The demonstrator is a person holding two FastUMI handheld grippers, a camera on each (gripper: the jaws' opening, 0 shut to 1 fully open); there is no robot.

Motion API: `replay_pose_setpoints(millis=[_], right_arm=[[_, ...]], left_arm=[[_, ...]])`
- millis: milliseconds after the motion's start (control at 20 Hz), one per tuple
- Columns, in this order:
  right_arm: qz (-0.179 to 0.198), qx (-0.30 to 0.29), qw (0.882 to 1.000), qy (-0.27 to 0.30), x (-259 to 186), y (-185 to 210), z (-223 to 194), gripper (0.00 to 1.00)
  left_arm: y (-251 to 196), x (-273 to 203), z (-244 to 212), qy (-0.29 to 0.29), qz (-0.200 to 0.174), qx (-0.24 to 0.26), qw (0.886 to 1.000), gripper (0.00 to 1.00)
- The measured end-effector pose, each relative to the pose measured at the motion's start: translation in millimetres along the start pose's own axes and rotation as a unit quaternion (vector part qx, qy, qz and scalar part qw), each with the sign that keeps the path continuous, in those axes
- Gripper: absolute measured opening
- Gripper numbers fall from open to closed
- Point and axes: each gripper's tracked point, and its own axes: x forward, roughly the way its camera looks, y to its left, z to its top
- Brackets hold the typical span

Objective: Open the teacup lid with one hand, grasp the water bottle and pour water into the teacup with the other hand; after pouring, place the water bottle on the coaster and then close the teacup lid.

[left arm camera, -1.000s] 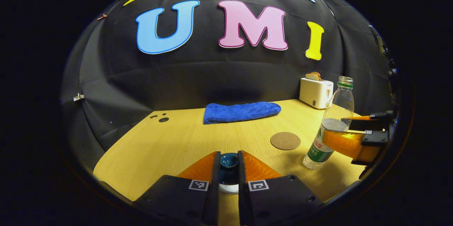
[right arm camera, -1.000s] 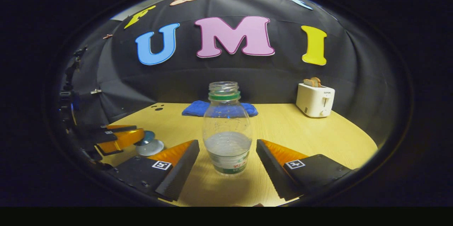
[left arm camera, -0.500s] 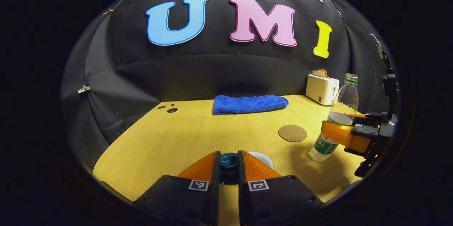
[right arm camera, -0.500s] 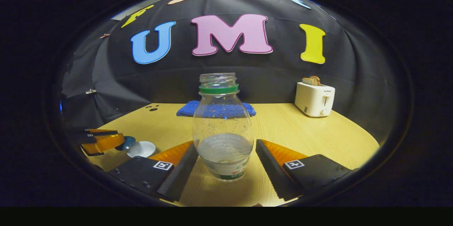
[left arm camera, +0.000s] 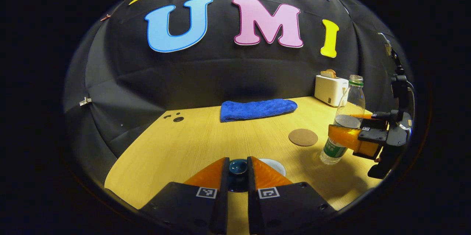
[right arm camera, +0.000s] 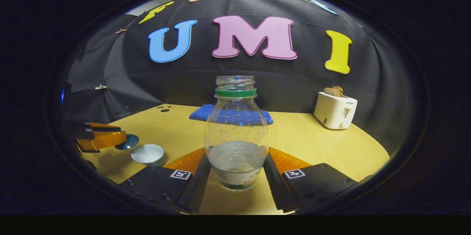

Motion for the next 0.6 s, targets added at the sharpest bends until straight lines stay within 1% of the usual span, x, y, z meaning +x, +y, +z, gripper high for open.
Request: replay_pose_setpoints(millis=[100, 250, 300, 350, 400, 450, 500, 550, 600], right_arm=[[0.011, -0.038, 0.999, -0.001, 1.4, 1.0, 6.5, 0.75], [0.026, -0.086, 0.996, -0.019, 3.4, 3.9, 30.3, 0.75], [0.026, -0.103, 0.994, -0.022, 4.1, 4.0, 36.4, 0.75], [0.028, -0.124, 0.992, -0.023, 3.6, 4.5, 40.5, 0.75], [0.032, -0.146, 0.988, -0.022, 4.1, 7.5, 44.0, 0.75], [0.038, -0.171, 0.984, -0.016, 5.3, 9.2, 43.3, 0.79], [0.042, -0.197, 0.980, -0.010, 7.1, 9.3, 41.6, 0.70], [0.040, -0.224, 0.974, -0.006, 8.7, 7.3, 41.0, 0.75], [0.043, -0.249, 0.968, -0.005, 10.4, 7.0, 41.2, 0.75]], left_arm=[[-0.6, -6.4, 7.6, -0.007, -0.002, 0.001, 1.000, 0.26], [-1.9, -14.1, 17.3, -0.017, -0.005, -0.005, 1.000, 0.26], [-1.2, -16.9, 19.9, -0.019, -0.006, -0.009, 1.000, 0.22], [1.9, -20.1, 21.3, -0.023, -0.004, -0.014, 1.000, 0.22], [5.5, -23.5, 23.3, -0.027, 0.000, -0.021, 0.999, 0.26], [9.7, -26.5, 22.7, -0.029, 0.005, -0.030, 0.999, 0.26], [13.8, -30.2, 22.3, -0.029, 0.012, -0.040, 0.999, 0.26], [19.4, -33.0, 20.5, -0.029, 0.020, -0.051, 0.998, 0.26], [24.7, -37.3, 19.9, -0.029, 0.025, -0.060, 0.997, 0.26]])
